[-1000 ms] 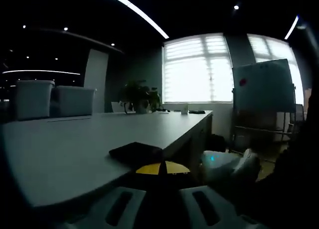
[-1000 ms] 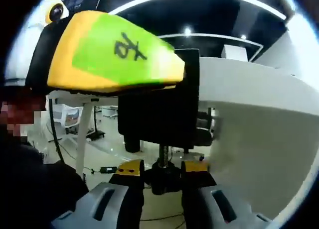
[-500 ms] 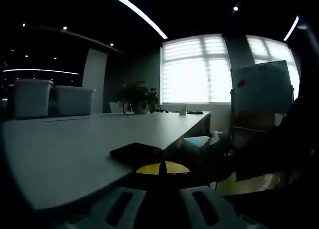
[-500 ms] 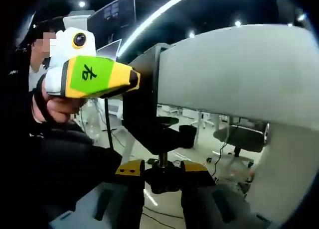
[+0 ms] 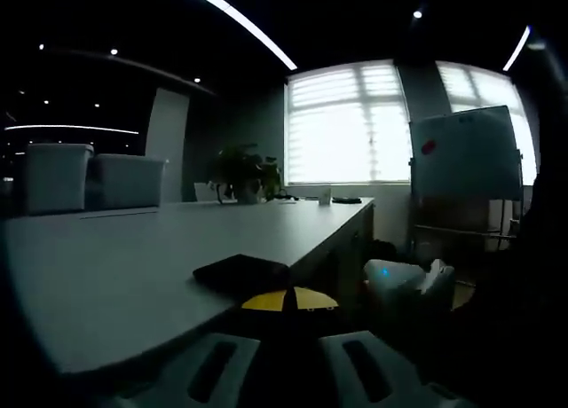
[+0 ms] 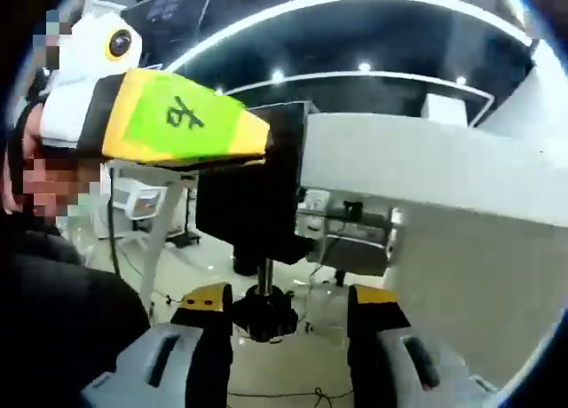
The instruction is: Clamp the fixed fixture on the desktop, loosen the retaining clip, secure it to the edge of the desk, and tighten the retaining clip.
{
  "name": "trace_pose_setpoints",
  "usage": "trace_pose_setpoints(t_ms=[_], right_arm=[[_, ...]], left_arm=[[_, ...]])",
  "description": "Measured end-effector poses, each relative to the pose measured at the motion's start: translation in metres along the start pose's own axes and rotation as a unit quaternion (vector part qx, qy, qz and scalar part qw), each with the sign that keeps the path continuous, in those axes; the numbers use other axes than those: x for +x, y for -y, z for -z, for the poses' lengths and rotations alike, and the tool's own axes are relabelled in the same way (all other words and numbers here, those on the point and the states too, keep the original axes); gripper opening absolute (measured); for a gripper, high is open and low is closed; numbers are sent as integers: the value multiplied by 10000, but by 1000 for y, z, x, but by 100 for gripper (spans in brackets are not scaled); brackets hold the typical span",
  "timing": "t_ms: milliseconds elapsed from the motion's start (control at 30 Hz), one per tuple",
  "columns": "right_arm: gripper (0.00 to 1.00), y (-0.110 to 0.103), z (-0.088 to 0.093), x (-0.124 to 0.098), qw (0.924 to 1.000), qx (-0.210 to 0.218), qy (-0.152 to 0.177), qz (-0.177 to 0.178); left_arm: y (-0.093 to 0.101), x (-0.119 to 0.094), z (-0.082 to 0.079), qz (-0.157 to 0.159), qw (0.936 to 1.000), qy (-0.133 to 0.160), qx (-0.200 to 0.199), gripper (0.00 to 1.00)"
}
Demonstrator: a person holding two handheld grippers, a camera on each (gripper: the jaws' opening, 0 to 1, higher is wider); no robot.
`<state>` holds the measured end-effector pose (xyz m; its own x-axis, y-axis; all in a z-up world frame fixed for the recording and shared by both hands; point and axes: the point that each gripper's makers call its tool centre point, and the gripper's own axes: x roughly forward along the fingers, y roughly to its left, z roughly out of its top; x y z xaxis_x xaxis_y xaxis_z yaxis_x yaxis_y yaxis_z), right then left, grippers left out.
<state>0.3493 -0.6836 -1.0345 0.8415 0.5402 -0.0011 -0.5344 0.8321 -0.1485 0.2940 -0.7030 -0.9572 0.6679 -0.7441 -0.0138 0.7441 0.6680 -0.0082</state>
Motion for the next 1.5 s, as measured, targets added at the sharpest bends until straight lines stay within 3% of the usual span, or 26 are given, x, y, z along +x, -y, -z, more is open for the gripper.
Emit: trace_pose_setpoints(t_ms=[133, 200, 333, 500, 833, 933, 1167, 1300, 1433, 1500], right_arm=[[49, 0, 1, 0, 9964, 197, -153, 816], [48, -3, 4, 3, 9941, 400, -170, 993], [47, -6, 8, 7, 9919, 409, -290, 1166], [28, -2, 8, 8, 9900, 213, -409, 1330], [28, -3, 10, 11, 9925, 196, -494, 1102], [27, -5, 10, 12, 9951, 188, -497, 829], [27, -15, 10, 15, 9974, 117, -499, -507], [27, -23, 10, 15, 9899, 19, -505, -1323], [27, -29, 9, 12, 9812, 144, -539, -1847], [27, -31, 8, 12, 9777, -12, -521, -2035]], left_arm=[[0, 0, 0, 11, 10000, 45, -20, 1], [0, 0, 0, 33, 10000, 63, -48, 1], [-1, 0, 0, 87, 9999, 98, -91, 1], [0, 0, -1, 115, 9998, 125, -86, 1], [0, -1, 0, 117, 9997, 152, -133, 1], [1, -1, 0, 116, 9998, 144, -123, 1], [2, -1, 0, 141, 9998, 119, -97, 1], [1, -1, 0, 130, 9998, 103, -84, 1], [1, 0, 1, 119, 9999, 92, -71, 1], [1, 0, 0, 114, 9999, 87, -64, 1]])
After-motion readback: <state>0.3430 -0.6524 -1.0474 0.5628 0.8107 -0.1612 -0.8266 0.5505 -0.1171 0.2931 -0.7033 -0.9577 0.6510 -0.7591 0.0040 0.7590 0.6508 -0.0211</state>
